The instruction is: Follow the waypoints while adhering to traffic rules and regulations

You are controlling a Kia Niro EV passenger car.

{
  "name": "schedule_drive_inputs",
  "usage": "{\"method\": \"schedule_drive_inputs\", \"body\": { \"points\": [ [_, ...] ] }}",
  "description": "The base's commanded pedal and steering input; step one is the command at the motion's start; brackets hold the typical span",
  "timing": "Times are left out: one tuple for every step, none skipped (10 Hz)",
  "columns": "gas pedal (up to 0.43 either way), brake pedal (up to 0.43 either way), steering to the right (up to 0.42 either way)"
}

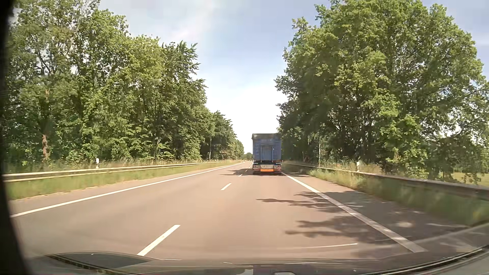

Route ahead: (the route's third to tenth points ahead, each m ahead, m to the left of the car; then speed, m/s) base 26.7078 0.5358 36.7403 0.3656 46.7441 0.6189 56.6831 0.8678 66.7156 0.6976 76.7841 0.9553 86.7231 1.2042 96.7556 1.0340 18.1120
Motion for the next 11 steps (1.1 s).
{"method": "schedule_drive_inputs", "body": {
  "points": [
    [0.189,0.000,-0.001],
    [0.189,0.000,-0.001],
    [0.189,0.000,-0.001],
    [0.189,0.000,-0.001],
    [0.189,0.000,-0.001],
    [0.189,0.000,-0.001],
    [0.189,0.000,0.000],
    [0.189,0.000,0.001],
    [0.189,0.000,0.001],
    [0.189,0.000,0.001],
    [0.189,0.000,0.001]
  ]
}}
